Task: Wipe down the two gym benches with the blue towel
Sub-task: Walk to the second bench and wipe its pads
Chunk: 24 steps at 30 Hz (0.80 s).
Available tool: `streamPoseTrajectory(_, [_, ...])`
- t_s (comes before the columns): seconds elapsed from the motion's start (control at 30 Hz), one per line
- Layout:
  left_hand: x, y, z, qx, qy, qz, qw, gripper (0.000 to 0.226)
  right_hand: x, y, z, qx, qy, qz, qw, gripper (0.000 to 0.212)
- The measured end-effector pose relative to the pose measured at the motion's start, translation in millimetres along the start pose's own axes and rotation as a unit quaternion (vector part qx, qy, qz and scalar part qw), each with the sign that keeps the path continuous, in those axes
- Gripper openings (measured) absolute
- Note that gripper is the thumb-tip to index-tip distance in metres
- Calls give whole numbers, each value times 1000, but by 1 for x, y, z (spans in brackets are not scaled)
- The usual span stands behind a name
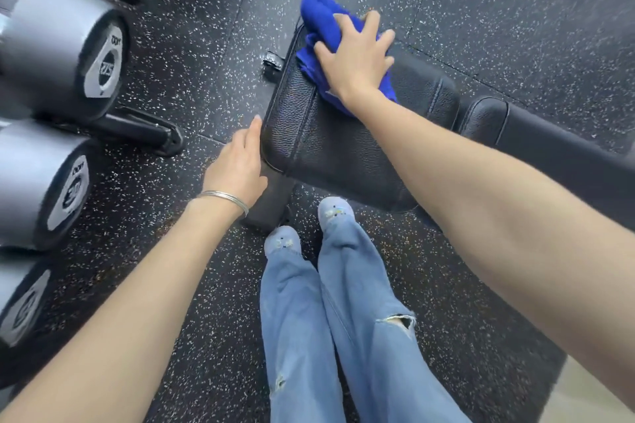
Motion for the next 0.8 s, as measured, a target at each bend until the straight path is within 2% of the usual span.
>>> streamPoseTrajectory(0.2, [-11, 0, -7, 4, -12, 23, 1000, 96, -37, -8, -74, 132, -5, -61, 989, 45])
streamPoseTrajectory(0.4, [-14, 4, -33, 16, -30, 65, 997, 93, -76, -7, -129, 209, -103, -126, 964, 47])
streamPoseTrajectory(0.47, [-9, 3, -48, 30, -33, 72, 996, 93, -77, -13, -141, 230, -150, -155, 949, 45])
streamPoseTrajectory(0.6, [12, 14, -80, 36, -35, 95, 994, 92, -62, -27, -172, 290, -232, -246, 896, 41])
streamPoseTrajectory(0.7, [35, 34, -102, 26, -29, 125, 991, 87, -24, -22, -194, 267, -236, -211, 910, 42])
streamPoseTrajectory(0.8, [61, 60, -128, 5, -25, 152, 988, 84, 31, -21, -212, 248, -206, -165, 932, 44])
Point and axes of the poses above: each hand's wrist, its own z-axis towards the middle knuckle, its own x-axis out of the back of the hand, y = z × x, the point moved 10 cm from there along z, towards the middle knuckle, and after that the axes turned 13 degrees about -y, right-handed, at the moved point
